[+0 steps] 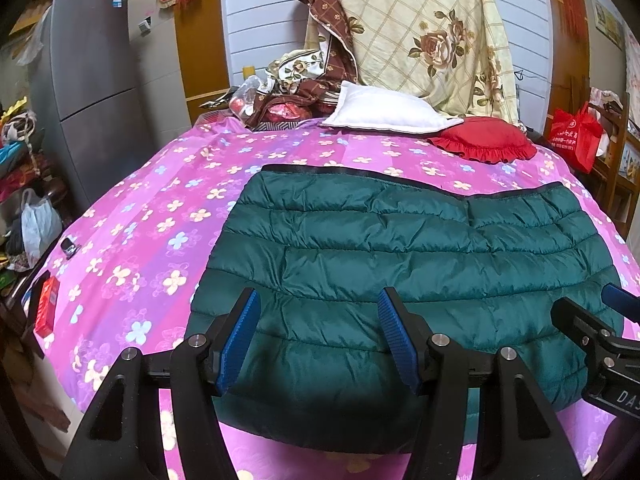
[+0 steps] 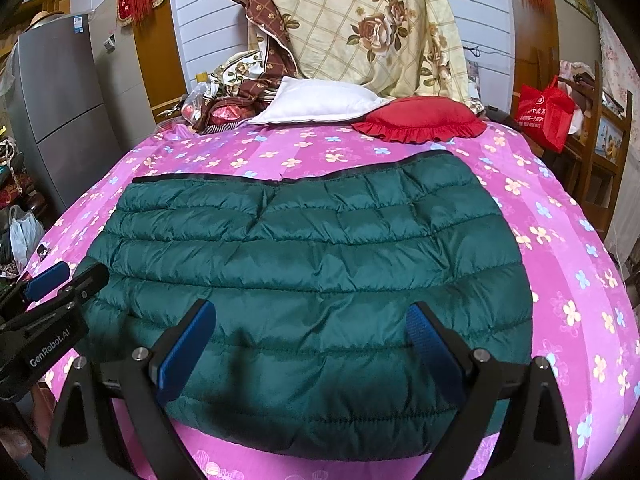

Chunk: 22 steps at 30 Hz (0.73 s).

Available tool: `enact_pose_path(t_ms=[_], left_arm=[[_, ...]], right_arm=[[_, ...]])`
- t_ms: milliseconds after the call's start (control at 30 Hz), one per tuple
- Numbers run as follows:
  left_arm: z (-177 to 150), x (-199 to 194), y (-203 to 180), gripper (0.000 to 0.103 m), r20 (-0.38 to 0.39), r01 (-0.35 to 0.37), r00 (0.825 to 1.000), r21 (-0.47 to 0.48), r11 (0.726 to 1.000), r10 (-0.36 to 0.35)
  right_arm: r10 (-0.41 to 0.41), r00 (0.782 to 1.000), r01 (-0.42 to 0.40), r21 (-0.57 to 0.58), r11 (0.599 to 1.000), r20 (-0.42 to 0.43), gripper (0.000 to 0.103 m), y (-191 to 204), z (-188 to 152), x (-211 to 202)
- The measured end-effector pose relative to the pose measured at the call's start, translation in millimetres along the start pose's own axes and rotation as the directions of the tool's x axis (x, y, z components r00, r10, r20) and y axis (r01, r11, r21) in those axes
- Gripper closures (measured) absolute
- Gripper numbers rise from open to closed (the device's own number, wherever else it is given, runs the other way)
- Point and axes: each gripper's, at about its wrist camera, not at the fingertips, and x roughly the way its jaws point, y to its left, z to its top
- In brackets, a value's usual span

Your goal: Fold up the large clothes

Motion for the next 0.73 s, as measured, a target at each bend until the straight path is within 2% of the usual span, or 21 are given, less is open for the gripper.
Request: enact_pose_path(t_ms=[733], left_arm=[[0.7,6.8,-0.2,0.06,-0.007,0.026,1.0,-0.006,1.0,-0.026]], right_arm=[[0.004,1.0,-0.004,0.0,1.0,-0.009,0.005,2.2,3.1,7.0]])
